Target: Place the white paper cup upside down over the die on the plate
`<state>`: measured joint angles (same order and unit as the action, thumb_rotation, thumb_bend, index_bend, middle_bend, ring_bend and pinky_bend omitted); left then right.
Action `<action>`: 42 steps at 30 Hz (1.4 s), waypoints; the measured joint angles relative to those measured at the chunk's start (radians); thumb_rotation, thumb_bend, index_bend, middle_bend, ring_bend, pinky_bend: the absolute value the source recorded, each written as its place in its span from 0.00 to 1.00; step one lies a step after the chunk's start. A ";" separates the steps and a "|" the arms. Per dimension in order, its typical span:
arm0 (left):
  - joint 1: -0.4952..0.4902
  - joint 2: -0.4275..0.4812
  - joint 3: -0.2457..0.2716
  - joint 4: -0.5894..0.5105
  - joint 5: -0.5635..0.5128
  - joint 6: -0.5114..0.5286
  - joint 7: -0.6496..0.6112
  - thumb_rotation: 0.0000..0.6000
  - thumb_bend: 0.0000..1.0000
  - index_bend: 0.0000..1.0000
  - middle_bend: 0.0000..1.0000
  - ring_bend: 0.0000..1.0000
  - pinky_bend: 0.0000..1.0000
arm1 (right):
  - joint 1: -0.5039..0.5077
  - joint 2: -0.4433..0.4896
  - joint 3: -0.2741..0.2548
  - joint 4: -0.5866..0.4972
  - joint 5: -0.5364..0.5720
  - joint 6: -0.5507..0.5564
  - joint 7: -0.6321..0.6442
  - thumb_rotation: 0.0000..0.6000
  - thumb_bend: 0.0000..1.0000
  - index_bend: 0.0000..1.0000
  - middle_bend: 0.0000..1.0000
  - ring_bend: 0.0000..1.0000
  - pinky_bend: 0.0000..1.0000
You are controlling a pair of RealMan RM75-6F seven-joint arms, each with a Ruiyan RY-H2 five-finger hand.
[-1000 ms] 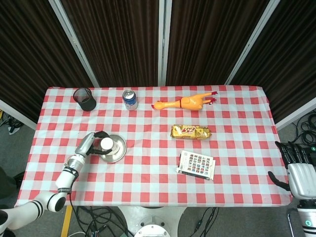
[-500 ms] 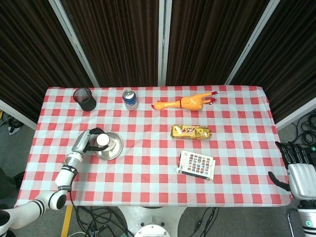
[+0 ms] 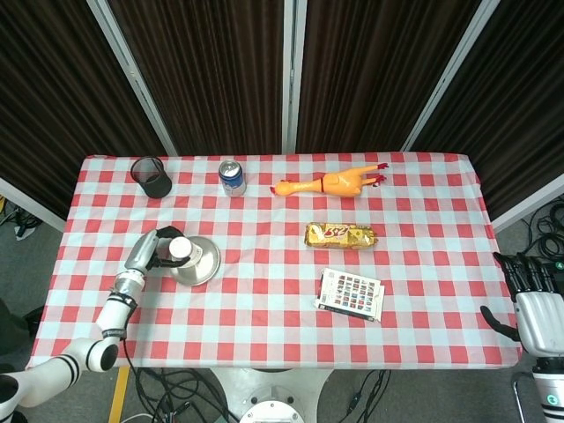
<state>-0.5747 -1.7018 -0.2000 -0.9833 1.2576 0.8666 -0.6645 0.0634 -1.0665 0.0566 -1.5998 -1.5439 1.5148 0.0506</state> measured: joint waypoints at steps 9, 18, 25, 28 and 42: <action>0.008 0.025 0.039 -0.107 0.080 0.033 0.009 1.00 0.24 0.51 0.47 0.29 0.21 | 0.005 -0.002 0.002 0.003 0.005 -0.011 0.000 1.00 0.17 0.01 0.13 0.00 0.00; -0.004 0.008 -0.017 -0.027 -0.013 -0.002 0.029 1.00 0.25 0.51 0.47 0.29 0.21 | 0.003 0.000 0.001 0.002 0.004 -0.007 0.002 1.00 0.17 0.01 0.13 0.00 0.00; 0.008 0.027 0.021 -0.105 0.041 0.013 0.036 1.00 0.25 0.51 0.47 0.29 0.21 | 0.005 -0.004 0.001 0.006 0.004 -0.011 0.005 1.00 0.17 0.01 0.13 0.00 0.00; 0.008 0.038 0.037 -0.139 0.067 0.017 0.045 1.00 0.25 0.51 0.47 0.29 0.20 | 0.005 -0.001 0.002 0.003 0.004 -0.009 0.002 1.00 0.17 0.01 0.13 0.00 0.00; 0.007 0.039 0.007 -0.127 0.012 -0.011 0.045 1.00 0.25 0.51 0.47 0.29 0.19 | 0.000 -0.004 -0.001 0.009 0.002 -0.003 0.012 1.00 0.17 0.01 0.13 0.00 0.00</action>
<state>-0.5676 -1.6626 -0.1929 -1.1103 1.2693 0.8553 -0.6195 0.0634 -1.0705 0.0556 -1.5903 -1.5420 1.5118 0.0627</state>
